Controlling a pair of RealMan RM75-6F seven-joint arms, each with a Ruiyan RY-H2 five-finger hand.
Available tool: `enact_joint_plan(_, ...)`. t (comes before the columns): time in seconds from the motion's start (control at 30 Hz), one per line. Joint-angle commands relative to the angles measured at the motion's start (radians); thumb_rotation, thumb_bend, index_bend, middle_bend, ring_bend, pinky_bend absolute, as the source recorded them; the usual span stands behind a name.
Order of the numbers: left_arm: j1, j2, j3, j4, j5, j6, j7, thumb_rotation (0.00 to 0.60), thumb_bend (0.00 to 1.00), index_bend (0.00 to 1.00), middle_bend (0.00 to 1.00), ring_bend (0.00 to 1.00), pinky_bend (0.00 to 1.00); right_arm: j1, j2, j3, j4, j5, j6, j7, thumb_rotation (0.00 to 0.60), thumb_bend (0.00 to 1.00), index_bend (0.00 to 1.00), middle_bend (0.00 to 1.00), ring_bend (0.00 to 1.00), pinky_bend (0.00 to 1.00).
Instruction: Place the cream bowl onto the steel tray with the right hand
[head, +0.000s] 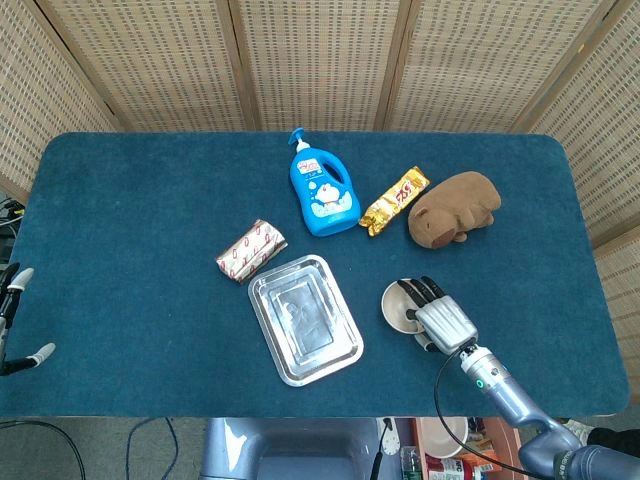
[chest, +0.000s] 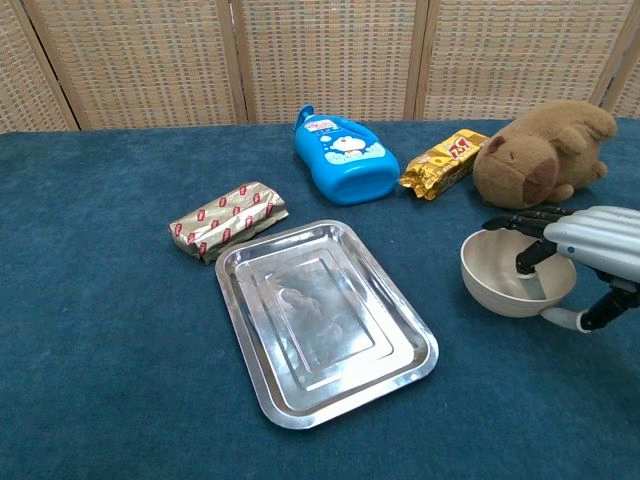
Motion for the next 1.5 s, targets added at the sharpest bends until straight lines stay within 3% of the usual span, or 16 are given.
enact_joint_plan(0.03, -0.002, 0.000, -0.001, 0.002, -0.004, -0.005, -0.001, 0.600, 0.00, 0.00, 0.00, 0.00, 0.00, 0.009, -0.007, -0.005, 0.003, -0.027, 0.028, 0.005, 0.600, 0.41, 0.63, 0.00, 0.00, 0.00)
enact_joint_plan(0.27, -0.016, -0.002, -0.009, 0.009, -0.033, -0.035, -0.003, 0.600, 0.00, 0.00, 0.00, 0.00, 0.00, 0.068, 0.015, 0.025, -0.076, -0.087, 0.060, -0.026, 0.600, 0.41, 0.66, 0.00, 0.00, 0.00)
enact_joint_plan(0.5, -0.031, -0.004, -0.018, 0.015, -0.067, -0.068, 0.000, 0.600, 0.00, 0.00, 0.00, 0.00, 0.00, 0.211, 0.023, 0.087, -0.167, -0.094, -0.074, -0.095, 0.600, 0.41, 0.66, 0.00, 0.00, 0.00)
enact_joint_plan(0.8, -0.046, -0.010, -0.032, 0.027, -0.107, -0.097, 0.003, 0.600, 0.00, 0.00, 0.00, 0.00, 0.00, 0.363, -0.082, 0.114, -0.106, -0.054, -0.256, -0.195, 0.600, 0.41, 0.66, 0.00, 0.00, 0.00)
enact_joint_plan(1.1, -0.057, -0.012, -0.037, 0.038, -0.135, -0.124, 0.001, 0.600, 0.00, 0.00, 0.00, 0.00, 0.00, 0.416, -0.188, 0.109, -0.028, -0.009, -0.294, -0.274, 0.600, 0.40, 0.65, 0.00, 0.00, 0.00)
enact_joint_plan(1.17, -0.057, -0.012, -0.038, 0.038, -0.136, -0.122, 0.000, 0.600, 0.00, 0.00, 0.00, 0.00, 0.00, 0.420, -0.203, 0.103, -0.011, -0.003, -0.292, -0.286, 0.600, 0.28, 0.49, 0.00, 0.00, 0.00)
enact_joint_plan(1.23, -0.057, -0.012, -0.038, 0.039, -0.138, -0.120, -0.001, 0.600, 0.00, 0.00, 0.00, 0.00, 0.00, 0.417, -0.200, 0.097, -0.009, -0.015, -0.262, -0.320, 0.600, 0.05, 0.15, 0.00, 0.00, 0.00)
enact_joint_plan(1.3, -0.057, -0.012, -0.038, 0.039, -0.138, -0.120, -0.001, 0.600, 0.00, 0.00, 0.00, 0.00, 0.00, 0.411, -0.194, 0.096, -0.021, -0.018, -0.238, -0.324, 0.600, 0.00, 0.01, 0.00, 0.00, 0.00)
enact_joint_plan(1.5, -0.057, -0.014, -0.032, 0.035, -0.132, -0.119, 0.006, 0.600, 0.00, 0.00, 0.00, 0.00, 0.00, 0.374, -0.125, 0.105, -0.101, -0.012, -0.147, -0.339, 0.600, 0.00, 0.00, 0.00, 0.00, 0.00)
